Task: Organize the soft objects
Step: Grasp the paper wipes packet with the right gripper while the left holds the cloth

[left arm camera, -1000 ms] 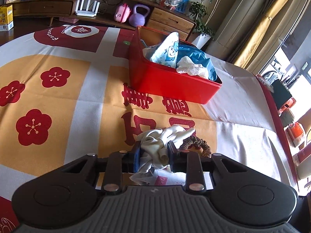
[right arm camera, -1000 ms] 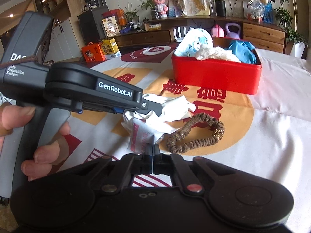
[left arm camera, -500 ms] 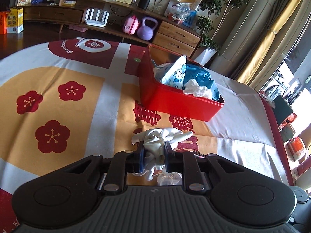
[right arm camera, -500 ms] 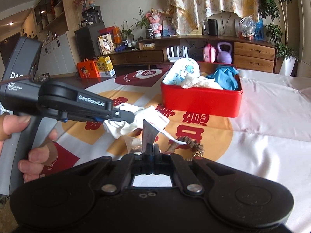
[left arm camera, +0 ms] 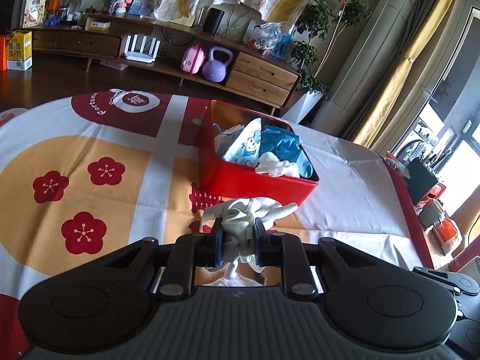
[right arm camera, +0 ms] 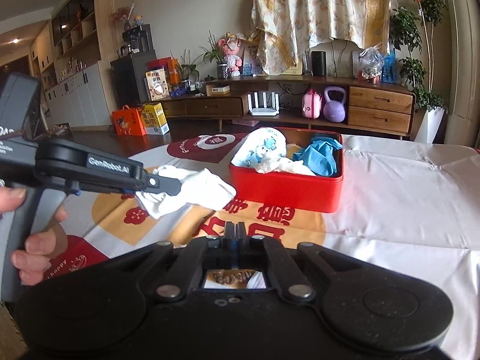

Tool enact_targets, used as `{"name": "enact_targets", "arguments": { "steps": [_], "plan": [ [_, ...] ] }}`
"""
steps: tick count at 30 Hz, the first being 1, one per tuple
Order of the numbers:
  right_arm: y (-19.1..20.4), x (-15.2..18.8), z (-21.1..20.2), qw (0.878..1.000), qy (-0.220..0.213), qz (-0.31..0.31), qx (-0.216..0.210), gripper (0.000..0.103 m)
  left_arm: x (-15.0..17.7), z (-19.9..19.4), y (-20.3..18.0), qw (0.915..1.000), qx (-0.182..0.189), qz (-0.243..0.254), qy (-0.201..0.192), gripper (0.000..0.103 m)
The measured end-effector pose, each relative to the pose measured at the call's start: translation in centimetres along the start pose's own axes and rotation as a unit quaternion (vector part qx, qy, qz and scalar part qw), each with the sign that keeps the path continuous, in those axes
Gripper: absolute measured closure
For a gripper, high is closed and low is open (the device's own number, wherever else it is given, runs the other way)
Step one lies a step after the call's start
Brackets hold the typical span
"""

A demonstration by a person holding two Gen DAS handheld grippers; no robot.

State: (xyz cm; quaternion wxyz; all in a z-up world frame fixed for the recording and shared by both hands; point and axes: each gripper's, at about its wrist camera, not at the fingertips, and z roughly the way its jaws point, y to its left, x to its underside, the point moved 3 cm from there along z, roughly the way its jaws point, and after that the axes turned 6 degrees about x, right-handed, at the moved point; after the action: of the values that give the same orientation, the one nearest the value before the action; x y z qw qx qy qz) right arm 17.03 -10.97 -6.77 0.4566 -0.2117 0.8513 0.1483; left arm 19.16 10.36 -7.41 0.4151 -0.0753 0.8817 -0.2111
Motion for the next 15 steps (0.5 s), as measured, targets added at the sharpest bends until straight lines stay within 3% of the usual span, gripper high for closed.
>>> {"name": "enact_targets", "arguments": {
  "steps": [6,9,12,15],
  "plan": [
    [-1.7,1.9,1.2,0.999,0.050,0.008,-0.006,0.089,0.3,-0.3,-0.3,1.0000,0.006,-0.002,0.000,0.084],
    [-1.9,3.2,1.7,0.998,0.069,0.009,-0.003,0.076,0.7,-0.1,-0.2,1.0000,0.007,-0.002,0.004,0.084],
    [-1.8,4.2,2.5,0.996,0.083,0.010,0.000,0.051,1.0,0.2,0.0,0.9999,0.009,-0.006,0.008,0.084],
    [-1.7,4.9,3.4,0.996,0.093,0.012,0.006,0.043,1.3,0.4,0.2,0.9998,0.010,-0.007,0.012,0.084]
  ]
}}
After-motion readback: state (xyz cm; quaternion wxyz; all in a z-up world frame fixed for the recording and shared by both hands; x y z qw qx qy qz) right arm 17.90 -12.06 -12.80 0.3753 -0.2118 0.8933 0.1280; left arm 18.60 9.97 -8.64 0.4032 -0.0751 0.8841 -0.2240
